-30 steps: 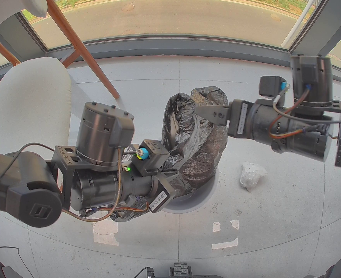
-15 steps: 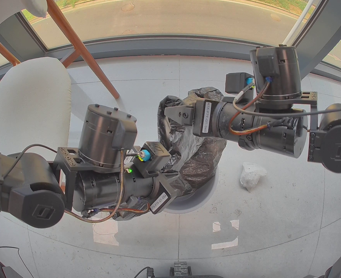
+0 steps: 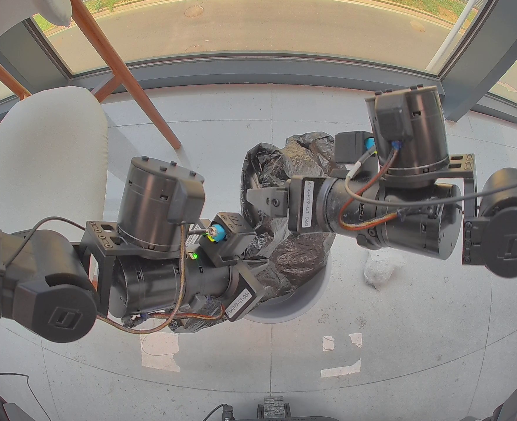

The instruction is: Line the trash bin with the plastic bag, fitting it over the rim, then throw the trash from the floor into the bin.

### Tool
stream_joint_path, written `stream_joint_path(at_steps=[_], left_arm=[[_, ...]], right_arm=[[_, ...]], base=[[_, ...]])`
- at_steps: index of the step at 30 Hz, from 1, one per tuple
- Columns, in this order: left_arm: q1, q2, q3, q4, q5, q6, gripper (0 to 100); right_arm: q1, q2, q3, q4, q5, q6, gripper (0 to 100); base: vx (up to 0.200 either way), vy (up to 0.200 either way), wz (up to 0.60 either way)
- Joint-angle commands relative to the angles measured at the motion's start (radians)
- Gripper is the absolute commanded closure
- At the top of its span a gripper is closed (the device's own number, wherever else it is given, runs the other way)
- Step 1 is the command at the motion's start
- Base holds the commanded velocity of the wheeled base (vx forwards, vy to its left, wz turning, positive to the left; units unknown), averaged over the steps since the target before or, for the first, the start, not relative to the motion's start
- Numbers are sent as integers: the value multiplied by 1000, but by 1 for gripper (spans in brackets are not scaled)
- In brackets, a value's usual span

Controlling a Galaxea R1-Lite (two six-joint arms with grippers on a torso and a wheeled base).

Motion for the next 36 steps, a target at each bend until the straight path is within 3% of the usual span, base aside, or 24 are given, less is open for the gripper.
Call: stream_joint_path(at_steps=[1, 9, 26, 27, 36], left_arm=[[4, -1, -4, 0, 1, 0, 100], [4, -3, -1, -19, 33, -2, 100], [-2, -1, 18, -37, 34, -2, 100], [-2, -1, 18, -37, 34, -2, 100], [-2, 56, 19, -37, 34, -14, 100]], right_arm=[[-13, -8, 39, 1, -6, -16, 0], [-52, 32, 15, 1, -69, -85, 0], [-36, 106, -76, -1, -113, -79, 0], [-36, 106, -76, -1, -113, -79, 100], [-49, 106, -17, -16, -109, -78, 100]], base=[[0, 0, 0], [0, 0, 0], [0, 0, 0], [0, 0, 0], [0, 0, 0]])
